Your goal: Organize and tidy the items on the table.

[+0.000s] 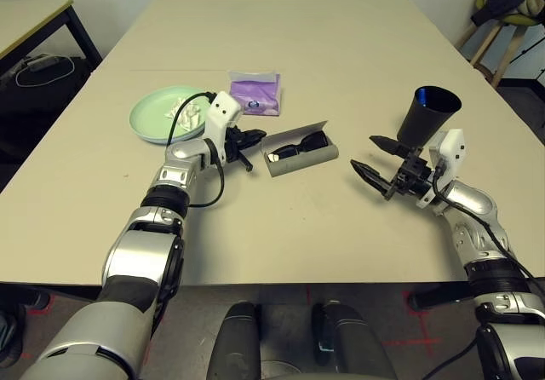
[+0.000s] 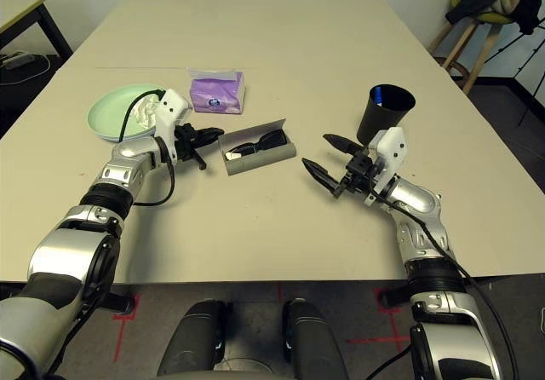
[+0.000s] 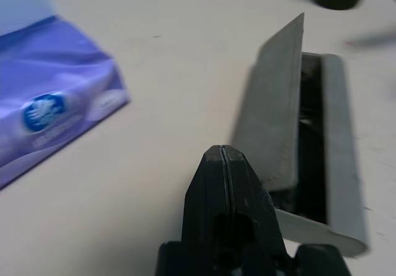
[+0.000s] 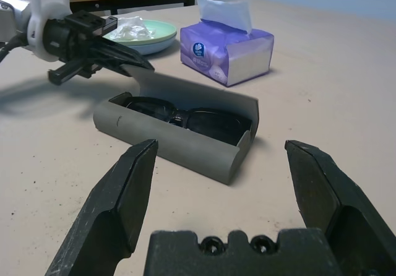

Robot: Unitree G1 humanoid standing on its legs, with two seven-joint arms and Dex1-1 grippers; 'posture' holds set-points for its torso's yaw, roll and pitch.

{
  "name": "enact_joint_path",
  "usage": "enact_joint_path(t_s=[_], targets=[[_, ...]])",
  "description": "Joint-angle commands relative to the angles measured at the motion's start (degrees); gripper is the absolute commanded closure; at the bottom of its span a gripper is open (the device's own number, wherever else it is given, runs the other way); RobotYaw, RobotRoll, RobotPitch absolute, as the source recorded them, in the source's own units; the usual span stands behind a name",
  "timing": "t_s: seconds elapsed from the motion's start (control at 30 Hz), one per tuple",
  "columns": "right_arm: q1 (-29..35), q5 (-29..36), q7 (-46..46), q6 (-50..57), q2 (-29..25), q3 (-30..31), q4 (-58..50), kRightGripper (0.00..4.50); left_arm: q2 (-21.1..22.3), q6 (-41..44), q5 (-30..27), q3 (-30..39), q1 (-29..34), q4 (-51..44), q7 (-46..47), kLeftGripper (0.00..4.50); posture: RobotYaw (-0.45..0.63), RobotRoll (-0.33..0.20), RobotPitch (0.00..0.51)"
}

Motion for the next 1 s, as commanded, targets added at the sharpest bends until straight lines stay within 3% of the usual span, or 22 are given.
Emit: enact_joint_path(t_s=[0.03,0.5,0.67,0.77,1.0], targets=[[0.72,0.15,-0.7,0.85,-0.02,0.56,-0.74,0.0,0.08,-0.42,1.24,-1.78,1.47,-1.07,-4.03,4.45,0.13,0.0,0.083],[-0.85,0.28,-0.85,4.06,-1.89,0.76,-4.01,0.0,1.34,2.19,1.93,-5.47,8.48,-10.56,-11.75,4.45,0.12,0.0,0.08],[-2.39,0.73,2.02,7.21,-4.44,1.34,-4.0,0.0,-1.56,-0.05,-6.93,0.18,8.82,-16.02,-14.94,4.45,0.13,0.0,0.079],[-3.36,0.01,6.77,9.22,-8.48,2.72,-3.36,0.0,-2.57,1.96,-11.43,0.79,11.03,-23.31,-18.94,3.86,0.14,0.0,0.079],[-7.85,-6.72,24.25,7.56,-22.86,11.17,0.95,0.0,-1.84,9.51,-15.13,-1.69,15.63,-36.86,-21.44,1.09,0.14,0.0,0.079]])
